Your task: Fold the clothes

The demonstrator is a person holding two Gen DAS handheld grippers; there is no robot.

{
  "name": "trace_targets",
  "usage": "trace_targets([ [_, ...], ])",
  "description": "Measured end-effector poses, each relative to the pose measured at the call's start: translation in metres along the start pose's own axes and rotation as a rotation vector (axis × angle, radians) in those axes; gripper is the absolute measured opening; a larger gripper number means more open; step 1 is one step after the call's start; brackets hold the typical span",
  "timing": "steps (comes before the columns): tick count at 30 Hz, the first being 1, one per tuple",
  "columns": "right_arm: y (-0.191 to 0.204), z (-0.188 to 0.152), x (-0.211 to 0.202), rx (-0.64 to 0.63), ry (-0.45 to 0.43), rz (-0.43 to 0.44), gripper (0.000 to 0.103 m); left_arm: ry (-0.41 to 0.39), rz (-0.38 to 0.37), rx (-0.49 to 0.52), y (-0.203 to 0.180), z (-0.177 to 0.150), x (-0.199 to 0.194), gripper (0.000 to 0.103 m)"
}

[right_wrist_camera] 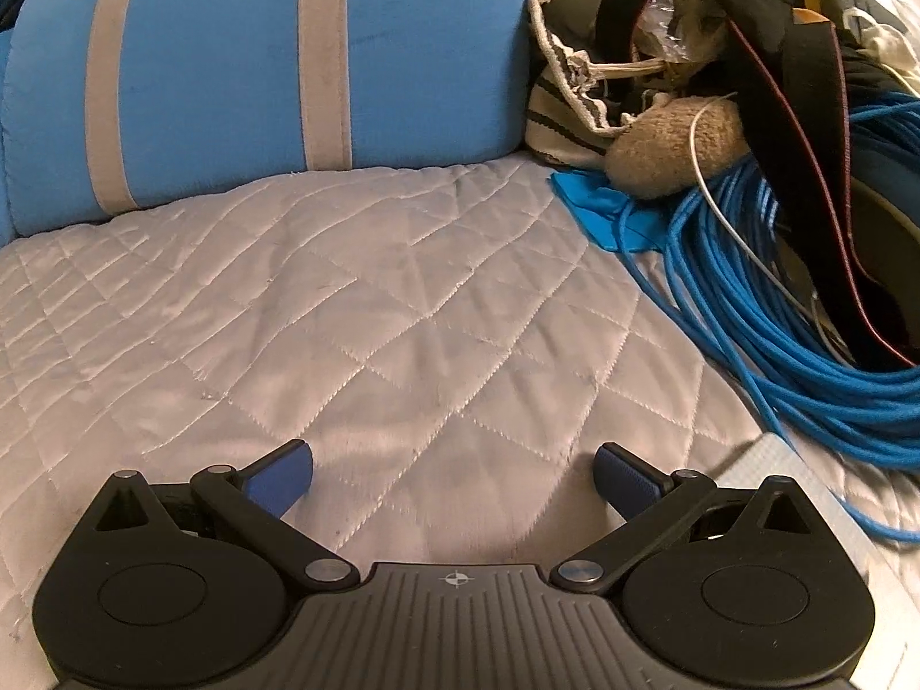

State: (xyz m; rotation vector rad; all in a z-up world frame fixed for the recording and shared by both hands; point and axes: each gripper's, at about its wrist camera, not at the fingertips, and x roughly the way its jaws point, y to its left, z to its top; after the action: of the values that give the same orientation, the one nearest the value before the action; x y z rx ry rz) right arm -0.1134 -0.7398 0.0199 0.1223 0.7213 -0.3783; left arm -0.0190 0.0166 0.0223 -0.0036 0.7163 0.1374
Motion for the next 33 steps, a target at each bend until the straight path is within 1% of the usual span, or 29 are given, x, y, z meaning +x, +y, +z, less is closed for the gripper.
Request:
trace_targets([
  [4, -0.003, 0.006, 0.008, -0.022, 0.006, 0.03, 0.103, -0.004, -0.037, 0.03, 0.004, 0.003, 0.005, 0.103],
  [7, -0.007, 0.006, 0.012, -0.028, -0.015, 0.06, 0.103, -0.062, -0.046, 0.028, 0.005, -0.006, 0.003, 0.103],
  [9, -0.008, 0.0, 0.01, -0.025, -0.052, 0.066, 0.103, -0.102, -0.043, 0.025, 0.004, -0.014, 0.001, 0.103],
  [10, -0.006, -0.003, 0.009, -0.027, -0.072, 0.059, 0.103, -0.109, -0.042, 0.025, 0.003, -0.015, 0.001, 0.103],
  [13, -0.002, -0.007, 0.007, -0.043, -0.101, 0.04, 0.103, -0.114, -0.037, 0.029, 0.002, -0.015, 0.0, 0.103],
  [16, -0.004, -0.006, 0.007, -0.032, -0.104, 0.05, 0.103, -0.118, -0.034, 0.031, 0.001, -0.016, 0.0, 0.103],
  [33, -0.001, -0.008, 0.006, -0.039, -0.119, 0.041, 0.103, -0.127, -0.045, 0.021, 0.001, -0.017, -0.004, 0.103],
])
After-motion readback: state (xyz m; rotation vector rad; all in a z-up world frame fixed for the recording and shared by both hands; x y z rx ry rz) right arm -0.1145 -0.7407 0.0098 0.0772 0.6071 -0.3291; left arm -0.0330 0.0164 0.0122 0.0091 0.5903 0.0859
